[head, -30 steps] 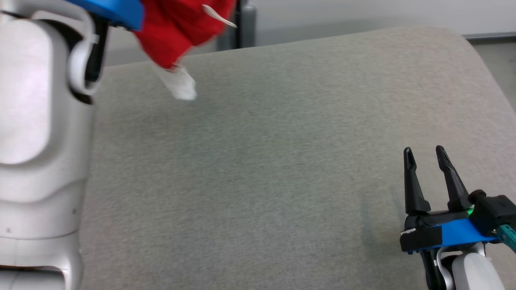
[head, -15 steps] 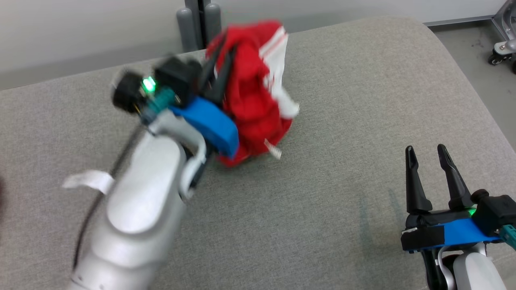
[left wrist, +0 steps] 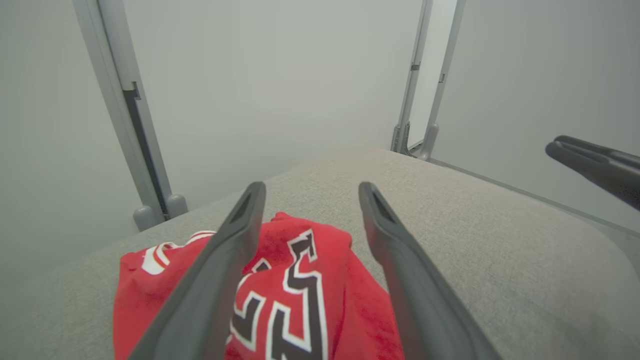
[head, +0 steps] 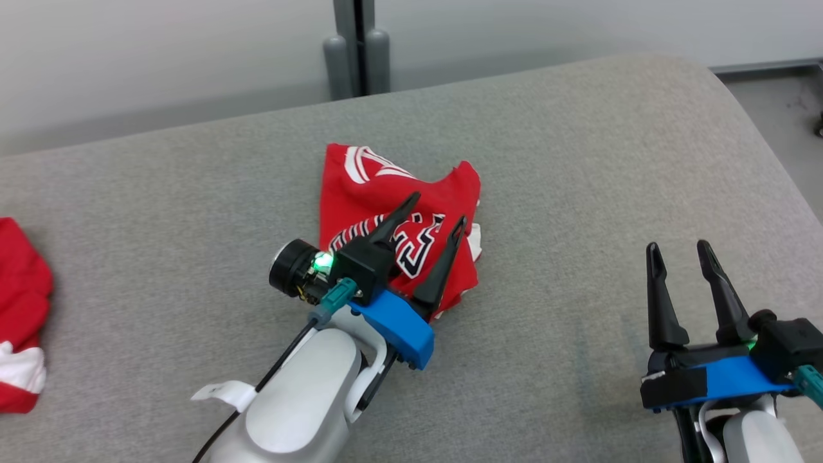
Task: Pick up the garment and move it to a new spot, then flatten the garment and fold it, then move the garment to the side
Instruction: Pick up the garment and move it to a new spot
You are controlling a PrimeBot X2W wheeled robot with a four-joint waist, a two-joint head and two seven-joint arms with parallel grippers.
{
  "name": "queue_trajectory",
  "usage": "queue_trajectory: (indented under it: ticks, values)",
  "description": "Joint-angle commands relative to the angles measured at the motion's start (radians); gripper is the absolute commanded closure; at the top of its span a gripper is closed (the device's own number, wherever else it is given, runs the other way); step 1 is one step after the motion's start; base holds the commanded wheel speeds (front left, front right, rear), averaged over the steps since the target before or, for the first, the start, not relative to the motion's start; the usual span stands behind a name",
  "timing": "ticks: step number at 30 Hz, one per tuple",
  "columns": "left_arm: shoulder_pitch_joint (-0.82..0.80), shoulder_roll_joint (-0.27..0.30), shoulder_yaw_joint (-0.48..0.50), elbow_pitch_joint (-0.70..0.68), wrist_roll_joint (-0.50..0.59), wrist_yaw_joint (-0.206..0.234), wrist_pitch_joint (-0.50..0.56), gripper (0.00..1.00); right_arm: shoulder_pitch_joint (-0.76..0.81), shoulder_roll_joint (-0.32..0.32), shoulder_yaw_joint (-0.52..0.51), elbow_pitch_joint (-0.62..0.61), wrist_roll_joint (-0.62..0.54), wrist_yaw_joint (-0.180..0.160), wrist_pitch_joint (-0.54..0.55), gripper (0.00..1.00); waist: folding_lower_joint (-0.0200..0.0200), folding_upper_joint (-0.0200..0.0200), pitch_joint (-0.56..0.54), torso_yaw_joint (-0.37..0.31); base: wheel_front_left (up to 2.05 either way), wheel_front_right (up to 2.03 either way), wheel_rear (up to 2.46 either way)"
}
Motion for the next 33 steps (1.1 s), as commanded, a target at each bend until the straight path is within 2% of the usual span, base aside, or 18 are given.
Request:
queue_trajectory:
  ticks: [1, 5, 13, 16, 21, 25, 33]
  values:
    - [0.004, -0.001, 0.008, -0.018, -0.009, 0.015, -0.019, 0.0, 0.02, -0.004, -0.002, 0.003, -0.003, 0.0, -0.004, 0.0, 0.0001, -0.0001, -0.009, 0.008, 0.0, 0.0, 0.0]
    - [0.027, 0.011, 0.052, -0.076, -0.015, 0.071, -0.051, 0.0, 0.039, -0.004, -0.005, 0.006, -0.008, 0.0, -0.004, 0.0, 0.0001, -0.0001, -0.04, 0.041, 0.0, 0.0, 0.0]
    - [0.124, 0.12, 0.207, -0.193, -0.035, 0.176, -0.066, 0.0, 0.068, -0.004, -0.017, 0.005, -0.023, 0.0, -0.004, 0.0, 0.0001, -0.0001, -0.081, 0.113, 0.0, 0.0, 0.0]
    - [0.178, 0.158, 0.273, -0.244, -0.04, 0.202, -0.066, 0.0, 0.076, -0.004, -0.019, 0.007, -0.026, 0.0, -0.004, 0.0, 0.0001, -0.0001, -0.091, 0.138, 0.0, 0.0, 0.0]
    - [0.285, 0.187, 0.366, -0.327, -0.024, 0.234, -0.067, 0.0, 0.085, -0.005, -0.027, 0.014, -0.033, 0.0, -0.004, 0.0, 0.0001, -0.0001, -0.11, 0.171, 0.0, 0.0, 0.0]
    - [0.371, 0.192, 0.422, -0.37, -0.007, 0.24, -0.067, 0.0, 0.094, -0.004, -0.027, 0.02, -0.039, 0.0, -0.004, 0.0, 0.0001, -0.0001, -0.124, 0.187, 0.0, 0.0, 0.0]
    - [0.503, 0.172, 0.484, -0.382, 0.025, 0.209, -0.067, 0.0, 0.113, -0.004, -0.023, 0.037, -0.045, 0.0, -0.004, 0.0, 0.0001, -0.0001, -0.154, 0.198, 0.0, 0.0, 0.0]
